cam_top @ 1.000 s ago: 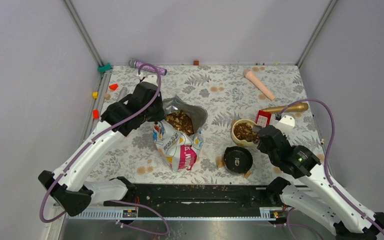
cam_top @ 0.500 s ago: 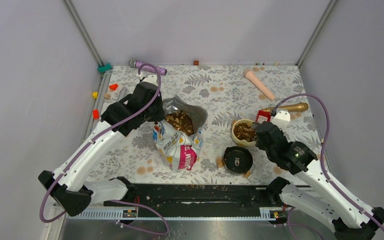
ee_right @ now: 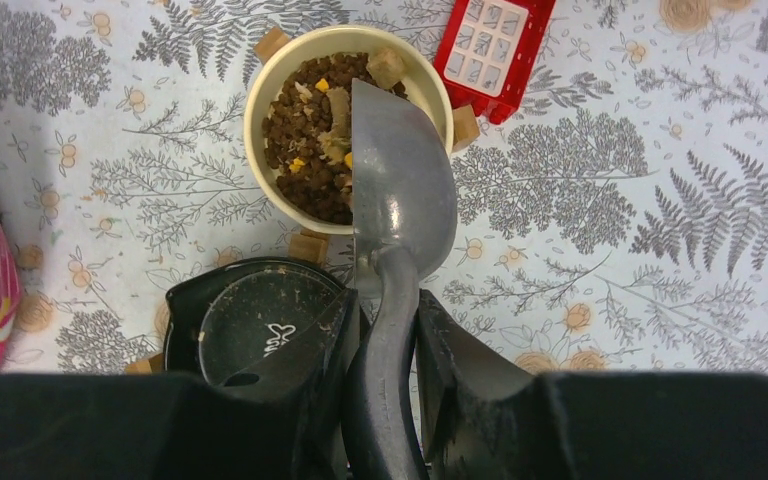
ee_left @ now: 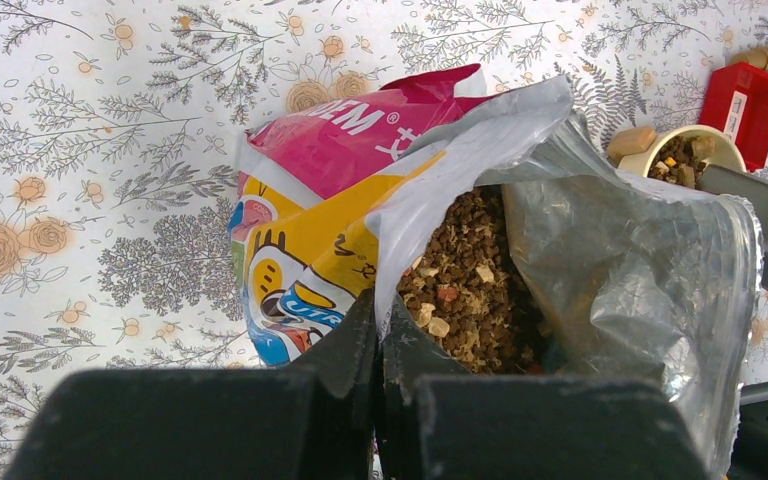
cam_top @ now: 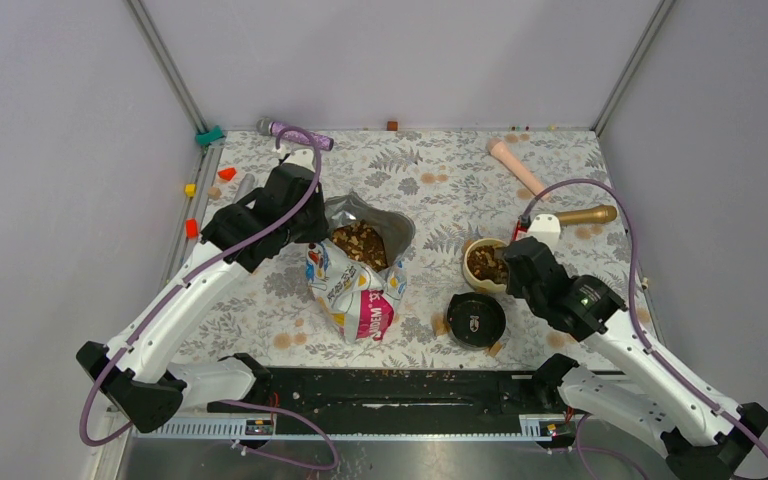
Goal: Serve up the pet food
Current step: Pour the pet food into the pet food bowl.
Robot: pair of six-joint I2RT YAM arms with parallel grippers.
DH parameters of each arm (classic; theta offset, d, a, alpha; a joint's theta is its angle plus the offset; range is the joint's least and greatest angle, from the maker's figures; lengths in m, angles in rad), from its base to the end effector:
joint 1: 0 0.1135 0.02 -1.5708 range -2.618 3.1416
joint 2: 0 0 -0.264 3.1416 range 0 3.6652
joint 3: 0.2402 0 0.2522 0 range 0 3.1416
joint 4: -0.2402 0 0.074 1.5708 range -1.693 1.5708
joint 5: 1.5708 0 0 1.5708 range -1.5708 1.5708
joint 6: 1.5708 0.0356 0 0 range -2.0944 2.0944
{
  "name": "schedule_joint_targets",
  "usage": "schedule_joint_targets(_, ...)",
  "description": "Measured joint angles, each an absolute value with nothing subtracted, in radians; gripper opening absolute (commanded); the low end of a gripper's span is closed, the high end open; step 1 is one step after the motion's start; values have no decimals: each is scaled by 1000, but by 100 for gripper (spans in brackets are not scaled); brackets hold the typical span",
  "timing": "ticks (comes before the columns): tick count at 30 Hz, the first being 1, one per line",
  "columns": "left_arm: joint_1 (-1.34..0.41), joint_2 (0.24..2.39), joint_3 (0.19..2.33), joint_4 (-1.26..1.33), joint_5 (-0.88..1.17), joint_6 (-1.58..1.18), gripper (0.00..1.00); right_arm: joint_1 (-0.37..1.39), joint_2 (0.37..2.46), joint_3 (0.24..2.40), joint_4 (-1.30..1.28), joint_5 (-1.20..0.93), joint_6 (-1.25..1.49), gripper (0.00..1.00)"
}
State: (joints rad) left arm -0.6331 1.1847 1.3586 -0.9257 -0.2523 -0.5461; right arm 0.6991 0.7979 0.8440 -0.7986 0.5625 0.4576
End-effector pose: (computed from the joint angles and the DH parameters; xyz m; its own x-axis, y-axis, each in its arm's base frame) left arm 0.1912 -0.1293 0.3855 -0.6917 -0.1162 -0.7128 0.0780 0.9692 -0.2337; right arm 0.1298 0.0843 0.3026 -0.5782 0.0022 -0.8159 0.0101 0.9999 -0.0045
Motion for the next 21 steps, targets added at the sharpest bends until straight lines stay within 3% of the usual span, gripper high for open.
schedule_joint_targets(21,-598,1153,1352,-942,-205,-548,0,699,746,890,-850,512,320,0)
